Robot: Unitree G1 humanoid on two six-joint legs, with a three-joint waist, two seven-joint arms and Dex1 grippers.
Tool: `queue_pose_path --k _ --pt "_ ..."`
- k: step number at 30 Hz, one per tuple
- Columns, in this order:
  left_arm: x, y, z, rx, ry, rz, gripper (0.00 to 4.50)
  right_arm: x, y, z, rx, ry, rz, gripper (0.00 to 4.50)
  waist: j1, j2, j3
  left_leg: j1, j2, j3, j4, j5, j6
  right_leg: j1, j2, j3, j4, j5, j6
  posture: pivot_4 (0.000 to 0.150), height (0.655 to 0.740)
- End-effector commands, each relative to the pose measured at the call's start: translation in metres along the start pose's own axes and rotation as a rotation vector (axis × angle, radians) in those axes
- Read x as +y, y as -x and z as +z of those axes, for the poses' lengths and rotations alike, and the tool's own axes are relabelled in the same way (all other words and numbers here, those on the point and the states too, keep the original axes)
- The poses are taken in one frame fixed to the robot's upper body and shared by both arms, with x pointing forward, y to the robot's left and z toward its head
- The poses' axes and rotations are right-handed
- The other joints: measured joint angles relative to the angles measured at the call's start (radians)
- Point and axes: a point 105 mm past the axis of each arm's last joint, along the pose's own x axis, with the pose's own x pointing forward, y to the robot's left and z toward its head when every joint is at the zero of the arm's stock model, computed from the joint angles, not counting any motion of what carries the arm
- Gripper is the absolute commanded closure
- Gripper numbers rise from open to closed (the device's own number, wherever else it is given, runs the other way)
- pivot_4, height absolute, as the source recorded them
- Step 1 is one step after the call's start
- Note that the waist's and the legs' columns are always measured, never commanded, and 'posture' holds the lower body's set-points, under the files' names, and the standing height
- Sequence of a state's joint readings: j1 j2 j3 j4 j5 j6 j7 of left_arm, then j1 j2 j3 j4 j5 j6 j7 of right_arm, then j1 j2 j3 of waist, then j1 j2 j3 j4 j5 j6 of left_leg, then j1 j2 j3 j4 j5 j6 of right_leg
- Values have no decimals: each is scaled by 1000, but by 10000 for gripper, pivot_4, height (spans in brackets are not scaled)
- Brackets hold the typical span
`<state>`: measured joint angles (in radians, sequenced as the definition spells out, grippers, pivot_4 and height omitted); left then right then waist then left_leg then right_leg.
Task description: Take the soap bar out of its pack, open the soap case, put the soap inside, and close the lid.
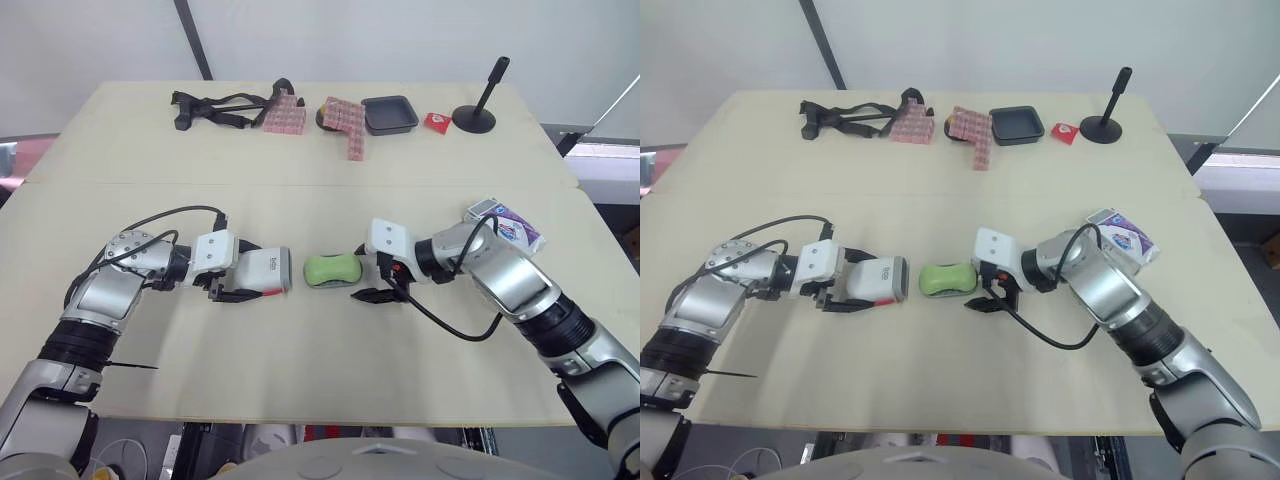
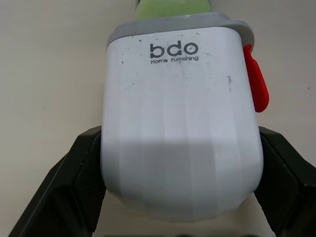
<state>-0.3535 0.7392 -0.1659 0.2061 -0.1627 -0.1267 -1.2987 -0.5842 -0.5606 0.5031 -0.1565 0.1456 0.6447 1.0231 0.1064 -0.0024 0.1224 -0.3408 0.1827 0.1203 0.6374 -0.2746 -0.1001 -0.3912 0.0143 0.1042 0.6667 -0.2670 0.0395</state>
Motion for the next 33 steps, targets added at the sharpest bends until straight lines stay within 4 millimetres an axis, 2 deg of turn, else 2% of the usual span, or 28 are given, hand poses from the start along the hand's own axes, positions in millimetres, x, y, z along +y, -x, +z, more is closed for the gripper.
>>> queue_pose_path --k 1,7,17,27,33 --pt "5 7 9 -24 -28 40 10351 -4 0 9 -23 38 -12 115 1 0 0 0 0 0 0 0 0 0 0 0 0 0 0 1500 7400" --pt "2 7 8 -18 -24 42 10351 -2 -1 10 -29 50 4 115 3 0 0 0 0 0 0 0 0 0 0 0 0 0 0 1500 7400" --pt "0 6 7 -18 -19 45 10351 -2 -16 13 -35 75 37 115 0 0 0 1 0 0 0 0 0 -1 0 -1 0 0 0 1500 7400" --pt "0 4 6 -18 -15 49 10351 1 -23 2 23 95 65 115 0 0 0 1 0 0 0 0 0 0 0 -1 0 0 0 1500 7400" --pt "1 4 6 -17 -20 51 10351 -3 -23 -5 53 92 53 17451 -2 0 0 1 0 0 0 1 0 0 0 -1 1 0 0 1500 7400"
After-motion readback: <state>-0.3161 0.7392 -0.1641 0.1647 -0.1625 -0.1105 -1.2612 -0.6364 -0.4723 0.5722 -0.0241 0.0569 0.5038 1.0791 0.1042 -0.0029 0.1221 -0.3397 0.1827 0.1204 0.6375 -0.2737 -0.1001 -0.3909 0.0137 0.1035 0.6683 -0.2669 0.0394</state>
